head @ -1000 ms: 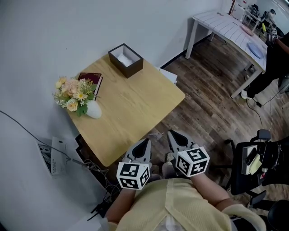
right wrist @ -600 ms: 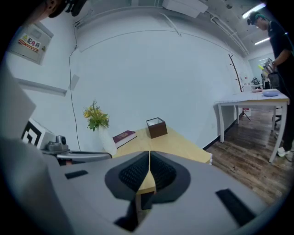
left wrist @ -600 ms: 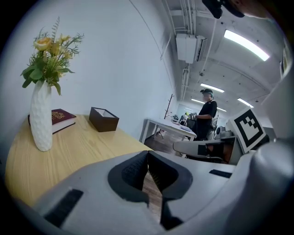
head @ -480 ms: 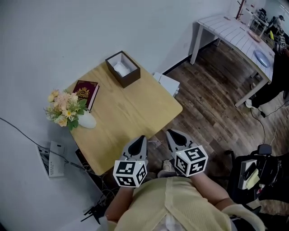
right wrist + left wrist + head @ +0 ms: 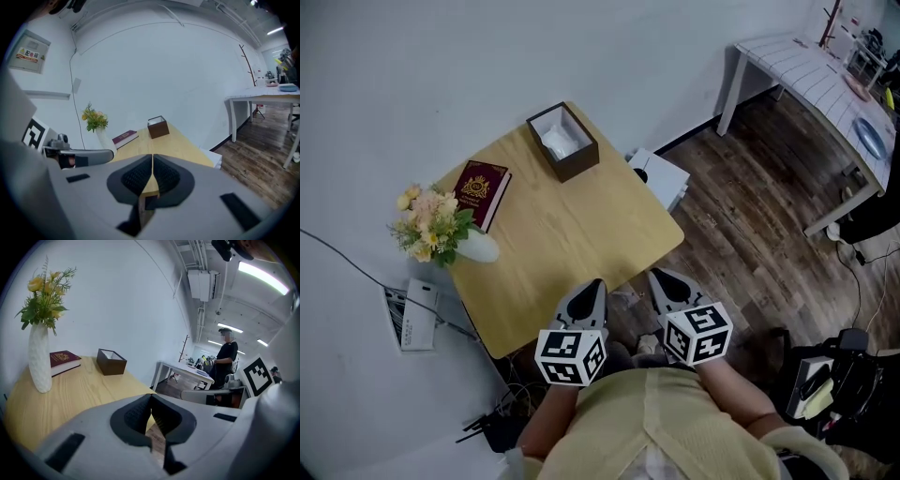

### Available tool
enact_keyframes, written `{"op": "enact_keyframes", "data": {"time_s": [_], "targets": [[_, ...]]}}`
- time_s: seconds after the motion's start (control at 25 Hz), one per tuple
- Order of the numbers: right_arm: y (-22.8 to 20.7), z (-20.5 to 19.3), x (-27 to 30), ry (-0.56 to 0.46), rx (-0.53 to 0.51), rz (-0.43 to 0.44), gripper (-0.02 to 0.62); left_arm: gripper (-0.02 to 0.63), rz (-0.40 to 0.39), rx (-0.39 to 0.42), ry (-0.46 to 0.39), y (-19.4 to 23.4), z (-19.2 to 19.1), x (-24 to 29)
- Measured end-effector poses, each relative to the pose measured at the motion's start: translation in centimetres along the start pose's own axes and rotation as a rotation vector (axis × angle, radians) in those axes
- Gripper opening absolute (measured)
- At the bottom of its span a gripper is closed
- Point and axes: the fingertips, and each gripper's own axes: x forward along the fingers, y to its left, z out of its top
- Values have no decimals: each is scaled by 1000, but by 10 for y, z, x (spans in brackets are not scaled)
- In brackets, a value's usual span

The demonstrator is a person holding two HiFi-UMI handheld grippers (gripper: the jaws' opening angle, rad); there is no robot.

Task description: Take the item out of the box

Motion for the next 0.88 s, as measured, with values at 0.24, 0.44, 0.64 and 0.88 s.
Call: {"op": "enact_keyframes", "data": {"time_s": [0.24,0.44,0.64,0.88], "targets": [[4,5,14,7,-11,34,31,20,37,2,-1,10,4,1],[8,18,32,6,-41,49,31,21,50,-6,-25,28,15,9],[11,34,54,4,-71,52,31,21,35,11,-17,44,31,28],[8,53,91,22,-88,58,31,21,11,44,-7,64,49,53]]}}
